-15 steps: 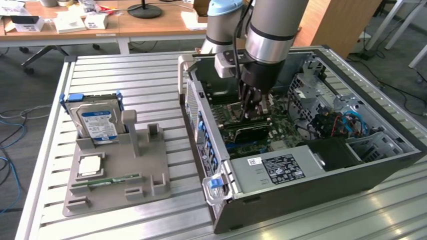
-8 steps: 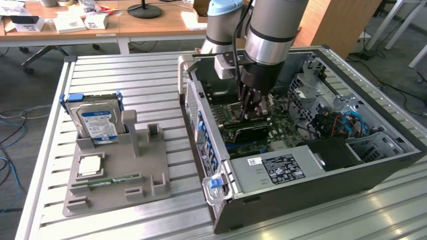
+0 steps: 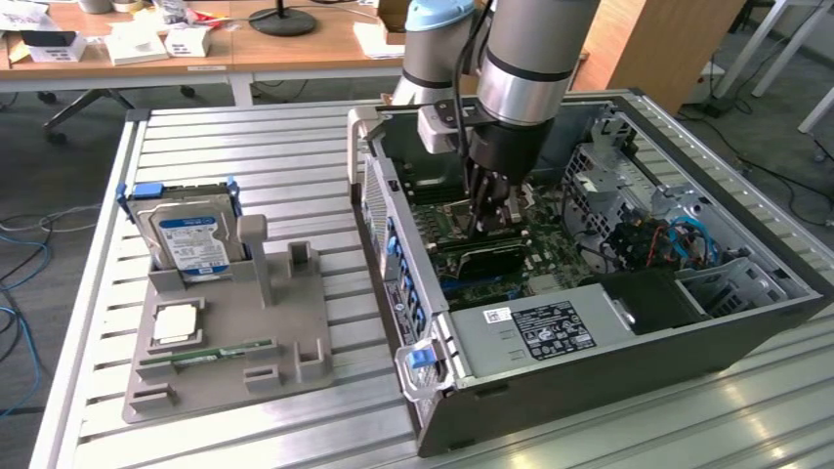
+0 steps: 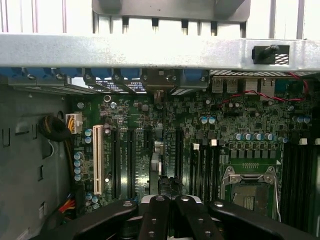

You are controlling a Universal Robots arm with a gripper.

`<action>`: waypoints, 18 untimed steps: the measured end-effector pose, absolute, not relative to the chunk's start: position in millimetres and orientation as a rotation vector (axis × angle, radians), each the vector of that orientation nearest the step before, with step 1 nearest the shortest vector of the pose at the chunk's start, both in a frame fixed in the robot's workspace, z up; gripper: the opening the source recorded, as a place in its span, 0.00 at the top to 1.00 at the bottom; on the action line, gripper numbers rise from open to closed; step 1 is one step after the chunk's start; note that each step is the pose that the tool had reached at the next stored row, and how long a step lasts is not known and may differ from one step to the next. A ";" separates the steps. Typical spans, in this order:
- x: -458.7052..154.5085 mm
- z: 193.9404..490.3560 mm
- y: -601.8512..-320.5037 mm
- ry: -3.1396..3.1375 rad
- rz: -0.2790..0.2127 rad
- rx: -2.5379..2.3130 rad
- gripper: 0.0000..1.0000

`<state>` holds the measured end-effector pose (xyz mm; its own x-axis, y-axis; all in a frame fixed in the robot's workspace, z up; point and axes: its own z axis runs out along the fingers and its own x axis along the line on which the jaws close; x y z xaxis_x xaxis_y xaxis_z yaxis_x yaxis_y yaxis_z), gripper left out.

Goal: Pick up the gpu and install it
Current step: 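Press down on the gpu until it lock into place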

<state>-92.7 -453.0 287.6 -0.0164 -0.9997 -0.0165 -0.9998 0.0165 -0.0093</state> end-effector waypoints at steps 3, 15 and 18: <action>-92.7 285.2 -452.9 2.227 0.008 -2.190 0.89; -92.7 282.1 -453.0 2.227 0.008 -2.190 0.89; -92.7 282.1 -453.0 2.227 0.008 -2.190 0.89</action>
<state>-92.7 -453.0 282.1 -0.0165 -0.9997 -0.0165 -0.9998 0.0166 -0.0093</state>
